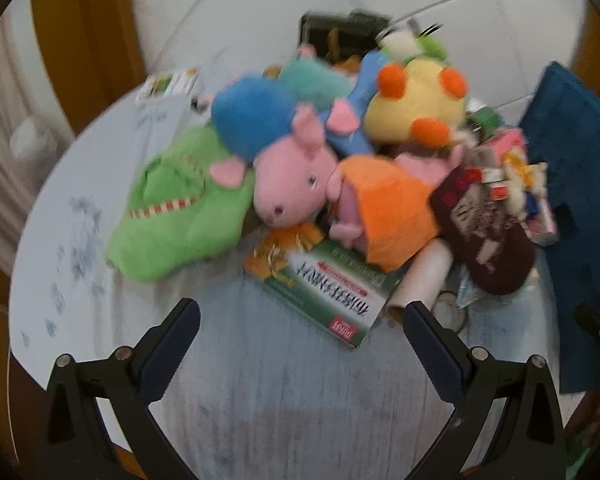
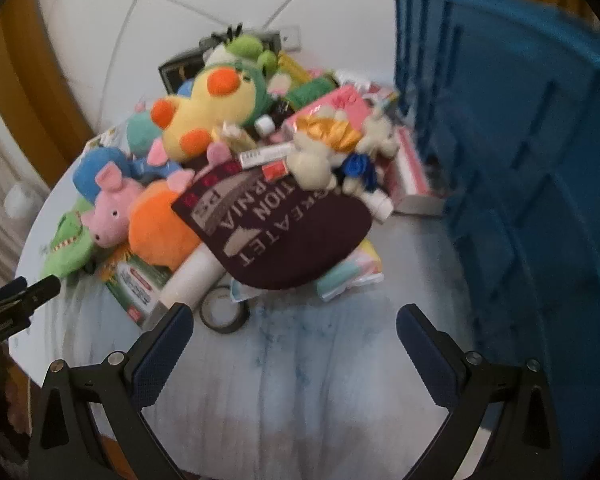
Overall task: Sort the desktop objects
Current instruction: 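Reach the left gripper to the green medicine box while the right gripper approaches the tape roll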
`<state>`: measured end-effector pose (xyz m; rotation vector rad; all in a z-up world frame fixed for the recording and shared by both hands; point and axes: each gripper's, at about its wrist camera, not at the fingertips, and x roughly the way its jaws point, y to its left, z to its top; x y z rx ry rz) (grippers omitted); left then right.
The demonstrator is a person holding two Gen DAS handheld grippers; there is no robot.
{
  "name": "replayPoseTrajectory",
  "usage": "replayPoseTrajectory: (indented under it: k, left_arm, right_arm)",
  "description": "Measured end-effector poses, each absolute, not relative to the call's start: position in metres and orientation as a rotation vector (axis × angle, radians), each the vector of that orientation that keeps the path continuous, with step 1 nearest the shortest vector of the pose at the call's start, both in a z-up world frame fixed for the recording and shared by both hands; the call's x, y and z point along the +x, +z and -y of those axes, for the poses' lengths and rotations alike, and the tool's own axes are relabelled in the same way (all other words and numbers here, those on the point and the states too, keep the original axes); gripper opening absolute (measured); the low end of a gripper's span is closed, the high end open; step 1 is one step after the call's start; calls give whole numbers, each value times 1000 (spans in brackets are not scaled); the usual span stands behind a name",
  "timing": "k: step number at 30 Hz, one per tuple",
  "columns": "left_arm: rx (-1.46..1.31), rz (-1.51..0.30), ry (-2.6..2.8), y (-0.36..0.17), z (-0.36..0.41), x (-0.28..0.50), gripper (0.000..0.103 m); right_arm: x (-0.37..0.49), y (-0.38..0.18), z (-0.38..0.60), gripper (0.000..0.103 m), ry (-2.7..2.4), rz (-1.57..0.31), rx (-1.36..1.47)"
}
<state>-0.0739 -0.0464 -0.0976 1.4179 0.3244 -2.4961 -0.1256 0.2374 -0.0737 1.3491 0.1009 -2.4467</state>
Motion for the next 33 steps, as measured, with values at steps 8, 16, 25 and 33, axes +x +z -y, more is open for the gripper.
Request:
replayPoseTrajectory:
  k: [8, 16, 25, 33]
  left_arm:
    - [1501, -376, -2309, -160, 39, -115, 101]
    - [1529, -379, -2243, -201, 34, -171, 103]
    - [1550, -308, -2331, -205, 39, -157, 103]
    - [1626, -281, -2318, -205, 62, -101, 103]
  right_arm:
    - [-161, -125, -237, 103, -2245, -195, 1451]
    - [-171, -159, -223, 103, -2198, -205, 1534]
    - [-157, -184, -190, 103, -2113, -216, 1574]
    - [-145, -184, -181, 103, -2106, -225, 1551]
